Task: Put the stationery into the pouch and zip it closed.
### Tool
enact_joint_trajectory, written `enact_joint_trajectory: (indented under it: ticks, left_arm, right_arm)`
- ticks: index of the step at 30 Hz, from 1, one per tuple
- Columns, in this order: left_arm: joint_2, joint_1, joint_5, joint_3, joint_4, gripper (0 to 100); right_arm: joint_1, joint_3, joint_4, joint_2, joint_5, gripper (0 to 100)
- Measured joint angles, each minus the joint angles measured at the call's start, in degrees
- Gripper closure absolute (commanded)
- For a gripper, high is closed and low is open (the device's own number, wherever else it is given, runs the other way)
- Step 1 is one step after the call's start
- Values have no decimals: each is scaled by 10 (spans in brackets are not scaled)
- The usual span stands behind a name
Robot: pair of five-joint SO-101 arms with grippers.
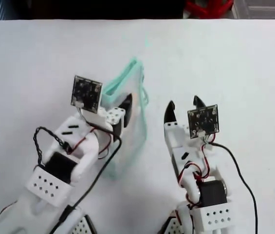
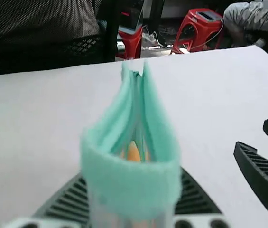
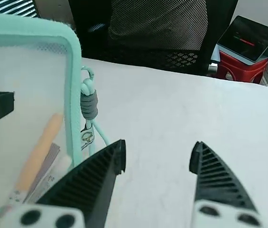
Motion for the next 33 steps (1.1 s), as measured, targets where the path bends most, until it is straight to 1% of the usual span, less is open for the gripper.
enact_joint_trajectory:
  ticks: [2,4,8,14,16,17,21,26,31,33]
  left_arm:
    - [0,0,1,8,-23,887]
    - [4,3,3,8,-31,887]
    - [8,37,3,-13,-27,885]
    - [11,91,4,-69,55,881]
    - [11,98,4,-85,76,856]
    - [11,101,4,-91,84,837]
    - [11,107,4,-111,120,792]
    - [10,108,4,-125,142,789]
    - [10,108,4,-125,144,792]
    - [8,108,-7,-133,158,793]
  right_arm:
    - [-3,0,13,0,0,773]
    - [-27,0,31,0,-1,772]
    - [-80,-11,81,1,-1,772]
    - [-98,-92,193,0,-1,772]
    - [-95,-106,211,0,-1,769]
    - [-94,-109,214,0,-1,754]
    - [-91,-112,218,0,-1,633]
    - [-68,-111,215,0,-1,649]
    - [-67,-52,137,-1,-1,652]
    - [-64,-48,127,0,-1,652]
